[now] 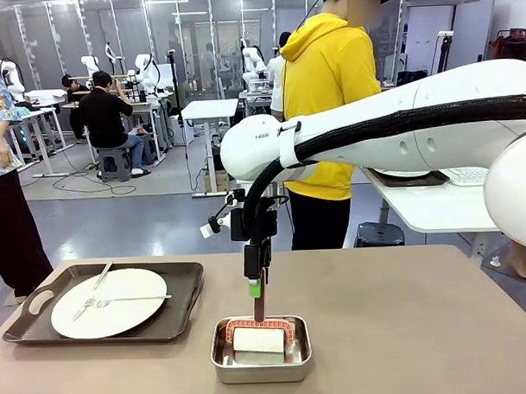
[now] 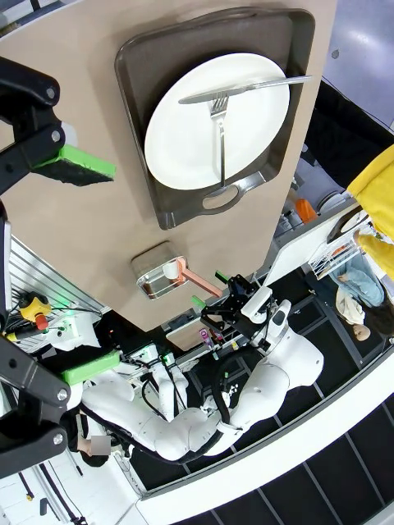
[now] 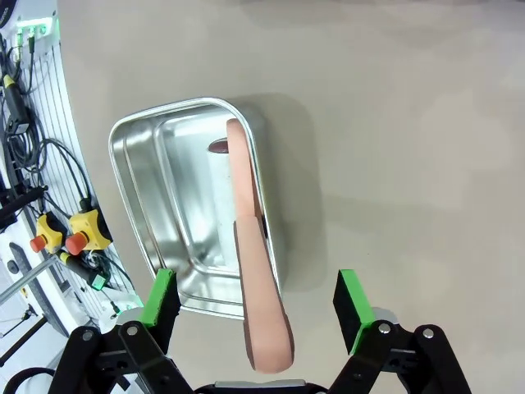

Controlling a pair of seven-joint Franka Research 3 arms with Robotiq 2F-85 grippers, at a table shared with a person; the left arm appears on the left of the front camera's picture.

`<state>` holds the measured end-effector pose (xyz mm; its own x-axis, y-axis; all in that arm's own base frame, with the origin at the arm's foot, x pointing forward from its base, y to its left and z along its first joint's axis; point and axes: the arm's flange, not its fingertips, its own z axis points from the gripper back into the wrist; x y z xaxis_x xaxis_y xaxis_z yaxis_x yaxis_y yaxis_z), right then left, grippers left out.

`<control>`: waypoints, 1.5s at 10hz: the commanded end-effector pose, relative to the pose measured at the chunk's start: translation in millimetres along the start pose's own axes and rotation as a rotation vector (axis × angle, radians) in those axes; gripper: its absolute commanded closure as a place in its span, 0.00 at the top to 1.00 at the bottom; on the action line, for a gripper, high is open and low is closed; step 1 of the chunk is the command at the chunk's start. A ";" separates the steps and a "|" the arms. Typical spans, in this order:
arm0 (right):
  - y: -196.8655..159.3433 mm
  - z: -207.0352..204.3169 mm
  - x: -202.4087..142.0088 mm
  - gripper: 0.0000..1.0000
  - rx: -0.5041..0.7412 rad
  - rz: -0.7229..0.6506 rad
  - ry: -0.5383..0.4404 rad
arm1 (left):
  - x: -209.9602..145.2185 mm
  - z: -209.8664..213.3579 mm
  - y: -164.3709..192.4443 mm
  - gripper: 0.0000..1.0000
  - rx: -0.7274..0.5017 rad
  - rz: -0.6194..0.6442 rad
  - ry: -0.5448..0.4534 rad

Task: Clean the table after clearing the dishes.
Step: When the left (or right) Handle tray is removed, use the left hand (or right hand) to clean the left (or right) side of the table with the Lint Roller.

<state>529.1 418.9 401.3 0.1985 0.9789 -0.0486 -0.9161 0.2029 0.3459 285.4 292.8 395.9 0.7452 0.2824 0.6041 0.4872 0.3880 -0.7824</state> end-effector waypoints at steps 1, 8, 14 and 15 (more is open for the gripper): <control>8.2 -4.4 -5.9 0.91 0.030 -0.041 0.001 | -1.4 2.8 -1.7 1.00 -0.006 -0.010 -0.006; 14.2 -8.4 -2.1 0.81 -0.006 -0.011 -0.023 | -1.4 2.8 -1.7 1.00 -0.006 -0.010 -0.006; 15.0 -9.5 -5.2 0.61 0.014 -0.009 -0.006 | -1.4 2.8 -1.7 1.00 -0.006 -0.010 -0.006; 13.7 -9.2 -6.9 0.56 0.014 -0.019 -0.005 | -1.4 2.8 -1.7 1.00 -0.006 -0.010 -0.006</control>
<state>524.1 423.3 397.8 0.2009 0.9786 -0.0441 -0.9117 0.2032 0.3572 285.3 292.8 395.9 0.7452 0.2824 0.6041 0.4872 0.3880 -0.7823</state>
